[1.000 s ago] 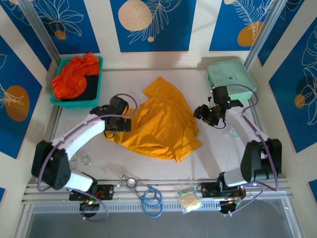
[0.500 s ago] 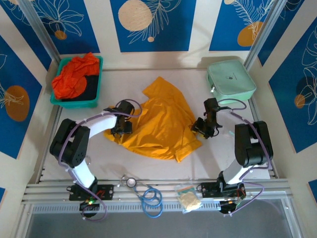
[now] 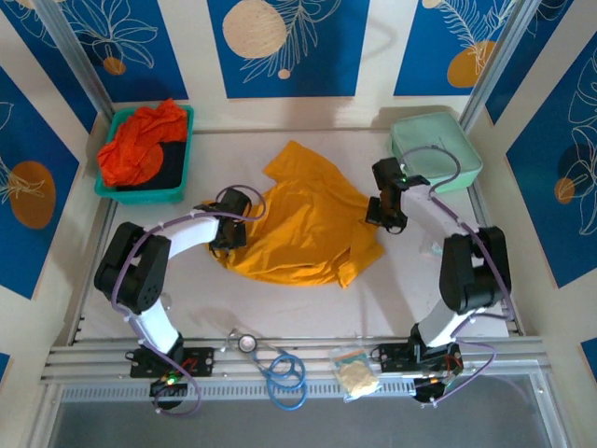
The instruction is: Fold and stack the t-shirts
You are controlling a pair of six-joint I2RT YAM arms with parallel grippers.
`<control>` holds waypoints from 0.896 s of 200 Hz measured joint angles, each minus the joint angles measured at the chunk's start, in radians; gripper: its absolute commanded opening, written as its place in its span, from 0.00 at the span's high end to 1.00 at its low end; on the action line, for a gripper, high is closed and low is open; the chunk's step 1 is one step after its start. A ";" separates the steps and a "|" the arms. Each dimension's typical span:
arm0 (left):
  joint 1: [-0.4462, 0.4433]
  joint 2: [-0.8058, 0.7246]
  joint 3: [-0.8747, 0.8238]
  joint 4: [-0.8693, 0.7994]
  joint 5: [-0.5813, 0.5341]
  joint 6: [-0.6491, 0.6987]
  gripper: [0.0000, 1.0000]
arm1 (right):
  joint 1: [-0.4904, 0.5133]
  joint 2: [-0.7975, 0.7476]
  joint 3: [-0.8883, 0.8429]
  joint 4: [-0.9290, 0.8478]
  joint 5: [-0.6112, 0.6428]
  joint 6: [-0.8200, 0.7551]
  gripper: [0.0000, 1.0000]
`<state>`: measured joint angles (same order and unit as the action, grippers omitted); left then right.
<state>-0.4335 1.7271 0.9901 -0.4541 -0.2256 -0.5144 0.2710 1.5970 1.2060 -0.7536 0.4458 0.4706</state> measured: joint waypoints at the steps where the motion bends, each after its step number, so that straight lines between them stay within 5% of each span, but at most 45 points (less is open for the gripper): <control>1: 0.000 0.000 0.000 0.000 0.000 0.000 1.00 | 0.007 -0.007 0.004 -0.002 0.016 -0.005 1.00; 45: 0.005 0.000 0.000 0.005 -0.001 0.001 1.00 | 0.294 -0.072 0.033 0.013 0.543 -0.229 1.00; 68: 0.005 0.003 0.008 -0.003 -0.002 0.015 0.90 | 0.405 0.054 0.021 -0.029 0.724 -0.249 0.59; 100: 0.008 0.004 0.016 -0.029 0.008 0.035 0.60 | 0.445 0.302 0.114 -0.387 0.846 0.085 0.21; 130: 0.002 -0.008 0.045 -0.097 0.016 0.055 0.46 | 0.433 0.380 0.236 -0.689 0.927 0.425 0.16; 179: -0.056 -0.063 0.191 -0.201 0.011 0.070 0.42 | 0.422 0.355 0.292 -0.829 0.951 0.515 0.14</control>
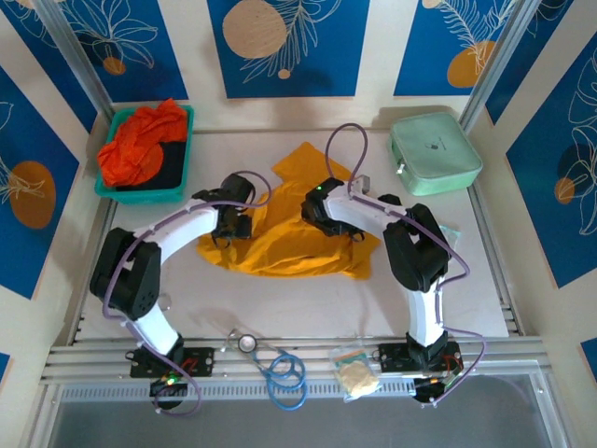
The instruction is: Fold and stack the t-shirts
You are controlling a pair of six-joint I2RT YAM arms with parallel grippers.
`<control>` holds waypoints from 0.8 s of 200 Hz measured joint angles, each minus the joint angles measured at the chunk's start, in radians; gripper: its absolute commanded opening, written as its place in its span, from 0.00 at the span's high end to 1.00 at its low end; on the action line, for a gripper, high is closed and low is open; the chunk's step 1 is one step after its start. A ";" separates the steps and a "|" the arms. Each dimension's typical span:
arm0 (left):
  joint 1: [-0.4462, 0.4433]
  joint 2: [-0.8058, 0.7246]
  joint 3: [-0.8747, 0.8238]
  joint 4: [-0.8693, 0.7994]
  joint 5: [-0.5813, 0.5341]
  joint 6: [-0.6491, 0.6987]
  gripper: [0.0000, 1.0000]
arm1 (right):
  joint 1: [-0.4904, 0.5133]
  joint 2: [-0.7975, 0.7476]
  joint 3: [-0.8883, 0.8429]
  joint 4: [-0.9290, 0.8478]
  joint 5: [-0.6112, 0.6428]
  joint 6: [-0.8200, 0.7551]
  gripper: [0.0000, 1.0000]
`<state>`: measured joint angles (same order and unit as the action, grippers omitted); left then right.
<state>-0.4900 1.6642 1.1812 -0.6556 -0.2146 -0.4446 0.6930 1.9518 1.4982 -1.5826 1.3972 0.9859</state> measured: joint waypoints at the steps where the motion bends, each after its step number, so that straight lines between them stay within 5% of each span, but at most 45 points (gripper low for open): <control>1: -0.001 -0.001 0.002 0.000 0.000 0.001 0.42 | 0.000 -0.001 0.000 0.000 -0.003 -0.005 0.14; 24: -0.017 -0.020 0.043 -0.020 0.000 0.003 0.42 | -0.010 -0.126 -0.074 0.184 -0.094 -0.201 0.19; 57: -0.018 -0.034 0.053 -0.045 -0.005 0.008 0.41 | -0.148 -0.499 -0.250 0.536 -0.507 -0.431 0.20; 72: -0.018 -0.038 0.053 -0.050 -0.004 0.009 0.38 | -0.218 -0.580 -0.245 0.609 -0.600 -0.468 0.19; 116: -0.019 -0.013 0.138 -0.060 0.027 0.044 0.35 | -0.270 -0.562 -0.261 0.736 -0.902 -0.496 0.22; 160: -0.040 0.261 0.519 -0.015 0.144 0.117 0.34 | -0.321 -0.560 -0.411 0.805 -1.105 -0.394 0.31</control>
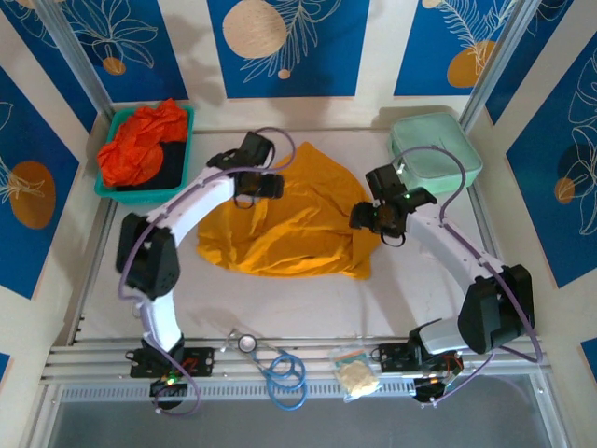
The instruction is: Fold and stack the t-shirts
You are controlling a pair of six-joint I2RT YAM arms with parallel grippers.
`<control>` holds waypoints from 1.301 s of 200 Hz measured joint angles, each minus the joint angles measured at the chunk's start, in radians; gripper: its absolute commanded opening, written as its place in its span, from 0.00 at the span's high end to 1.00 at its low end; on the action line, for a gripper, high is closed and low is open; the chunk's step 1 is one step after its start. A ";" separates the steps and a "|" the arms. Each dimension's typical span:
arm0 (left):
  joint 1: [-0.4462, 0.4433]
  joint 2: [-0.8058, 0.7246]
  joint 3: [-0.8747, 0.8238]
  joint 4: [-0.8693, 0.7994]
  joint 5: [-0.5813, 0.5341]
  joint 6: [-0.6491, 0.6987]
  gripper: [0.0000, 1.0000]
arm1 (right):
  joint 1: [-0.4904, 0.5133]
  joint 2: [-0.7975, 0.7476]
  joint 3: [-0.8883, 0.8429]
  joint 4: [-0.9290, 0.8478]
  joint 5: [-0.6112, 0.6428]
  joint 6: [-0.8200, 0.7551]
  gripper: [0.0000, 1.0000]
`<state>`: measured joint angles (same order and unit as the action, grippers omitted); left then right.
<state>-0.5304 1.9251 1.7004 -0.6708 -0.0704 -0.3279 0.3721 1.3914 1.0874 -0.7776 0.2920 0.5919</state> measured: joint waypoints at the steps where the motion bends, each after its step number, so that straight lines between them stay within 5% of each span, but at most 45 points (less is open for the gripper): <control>1: -0.001 0.007 0.008 0.002 0.002 0.002 0.34 | 0.000 0.000 -0.007 0.001 -0.005 0.003 0.31; 26: -0.031 0.250 0.296 0.003 0.081 0.059 0.55 | 0.000 0.000 -0.112 0.019 -0.055 0.072 0.42; 54: -0.050 0.533 0.591 -0.014 0.152 0.072 0.57 | 0.000 0.000 -0.225 0.027 -0.077 0.127 0.46; 88: -0.055 0.737 0.740 -0.055 0.158 0.045 0.58 | 0.001 0.009 -0.291 0.036 -0.084 0.167 0.48; 128: -0.048 0.748 0.786 -0.059 0.097 -0.051 0.59 | 0.001 0.106 -0.286 0.090 -0.082 0.178 0.59; 163: -0.042 0.756 0.785 -0.063 0.048 -0.130 0.61 | -0.004 0.199 -0.222 0.036 -0.061 0.184 1.00; 203: -0.034 0.756 0.775 -0.060 0.005 -0.165 0.62 | -0.010 0.147 -0.245 0.063 -0.006 0.239 1.00; 260: -0.014 0.734 0.729 -0.040 -0.033 -0.183 0.64 | 0.047 -0.369 -0.397 -0.150 0.082 0.420 1.00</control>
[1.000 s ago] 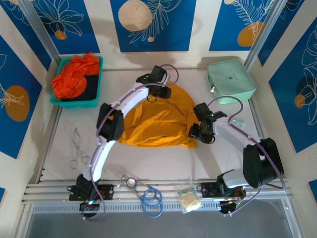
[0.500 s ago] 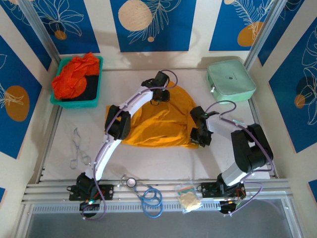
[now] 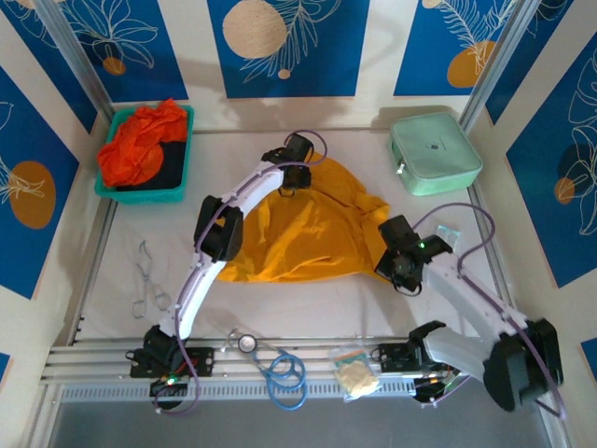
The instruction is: Fold and stack the t-shirts
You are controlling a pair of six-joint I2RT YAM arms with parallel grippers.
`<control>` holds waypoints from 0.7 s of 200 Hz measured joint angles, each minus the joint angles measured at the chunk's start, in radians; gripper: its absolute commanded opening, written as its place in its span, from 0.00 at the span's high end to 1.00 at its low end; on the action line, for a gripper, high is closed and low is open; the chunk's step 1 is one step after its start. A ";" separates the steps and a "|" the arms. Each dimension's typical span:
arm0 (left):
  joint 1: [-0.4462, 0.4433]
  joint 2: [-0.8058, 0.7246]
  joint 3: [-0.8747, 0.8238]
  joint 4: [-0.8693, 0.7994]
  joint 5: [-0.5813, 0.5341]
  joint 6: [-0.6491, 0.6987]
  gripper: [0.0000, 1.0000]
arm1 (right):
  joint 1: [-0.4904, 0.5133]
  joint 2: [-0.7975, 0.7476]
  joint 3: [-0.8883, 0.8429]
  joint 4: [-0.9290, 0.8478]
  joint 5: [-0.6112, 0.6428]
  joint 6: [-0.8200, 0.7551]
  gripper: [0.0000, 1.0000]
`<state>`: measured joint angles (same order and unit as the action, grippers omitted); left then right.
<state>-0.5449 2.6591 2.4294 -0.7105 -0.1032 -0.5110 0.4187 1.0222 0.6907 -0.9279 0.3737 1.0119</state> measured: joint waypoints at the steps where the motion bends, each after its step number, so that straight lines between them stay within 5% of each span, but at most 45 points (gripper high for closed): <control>1: 0.000 0.000 -0.001 0.000 0.000 -0.001 0.64 | 0.002 -0.004 -0.002 -0.002 0.000 0.002 1.00; 54: 0.018 -0.021 -0.037 -0.001 -0.042 -0.047 0.66 | 0.175 -0.043 -0.100 -0.067 -0.087 0.171 1.00; 82: 0.021 -0.051 -0.088 0.002 -0.058 -0.067 0.62 | 0.198 0.009 -0.069 -0.085 -0.092 0.175 0.61; 106: 0.024 -0.086 -0.134 0.005 -0.052 -0.060 0.42 | 0.106 0.030 0.023 -0.117 -0.065 0.097 0.49; 140: 0.008 -0.105 -0.138 -0.030 -0.009 -0.029 0.28 | -0.166 0.049 0.118 -0.048 -0.093 -0.116 0.58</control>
<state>-0.5369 2.5542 2.2910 -0.7403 -0.1123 -0.5396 0.2523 1.0714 0.8085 -0.9756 0.2810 0.8963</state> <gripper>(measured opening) 0.700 0.450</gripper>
